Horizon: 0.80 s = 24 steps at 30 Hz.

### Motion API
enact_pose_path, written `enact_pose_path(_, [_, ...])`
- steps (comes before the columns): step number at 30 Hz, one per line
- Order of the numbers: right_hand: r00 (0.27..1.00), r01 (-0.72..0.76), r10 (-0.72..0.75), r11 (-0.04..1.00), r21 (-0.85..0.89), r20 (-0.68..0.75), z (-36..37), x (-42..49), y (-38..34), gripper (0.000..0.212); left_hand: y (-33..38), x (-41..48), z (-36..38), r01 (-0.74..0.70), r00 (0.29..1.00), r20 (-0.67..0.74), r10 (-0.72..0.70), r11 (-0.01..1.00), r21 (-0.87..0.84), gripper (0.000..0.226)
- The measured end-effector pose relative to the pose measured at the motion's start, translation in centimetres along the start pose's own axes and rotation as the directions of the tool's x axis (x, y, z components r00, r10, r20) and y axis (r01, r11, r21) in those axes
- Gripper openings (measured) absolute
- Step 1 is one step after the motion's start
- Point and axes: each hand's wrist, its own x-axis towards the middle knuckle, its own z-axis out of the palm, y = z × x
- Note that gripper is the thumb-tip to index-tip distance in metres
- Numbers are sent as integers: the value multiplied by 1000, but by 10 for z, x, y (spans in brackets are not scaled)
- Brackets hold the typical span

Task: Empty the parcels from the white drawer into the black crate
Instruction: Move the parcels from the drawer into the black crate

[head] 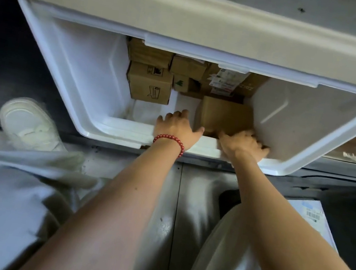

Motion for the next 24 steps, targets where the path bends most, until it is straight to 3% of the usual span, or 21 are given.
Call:
enact_pose_path(5, [996, 89, -89, 996, 2, -4, -5, 2, 4, 85, 1, 0, 3, -6, 999, -44, 4, 999, -45, 68])
enact_pose_path(9, [974, 216, -218, 976, 40, 67, -4, 4, 7, 73, -2, 3, 4, 114, 992, -32, -118, 988, -106, 96])
enact_pose_path(12, [956, 258, -266, 963, 79, 124, -5, 4, 8, 69, -4, 9, 3, 176, 984, 43, -171, 970, -166, 115])
enact_pose_path(15, [939, 272, -303, 944, 189, 163, -10, 4, 13, 63, -6, 15, -5, 240, 961, 204, -188, 932, -271, 122])
enact_pose_path(18, [940, 234, -315, 877, 419, 133, -14, 5, 19, 58, -11, 20, -15, 340, 925, 349, -151, 740, -581, 122])
enact_pose_path(21, [945, 187, -302, 810, 555, 122, -17, -3, 23, 60, -15, 19, -17, 258, 965, 235, -116, 573, -778, 115])
enact_pose_path(24, [946, 137, -302, 703, 697, 119, -21, -19, 20, 61, -19, 8, -20, 158, 987, 131, -93, 401, -902, 85])
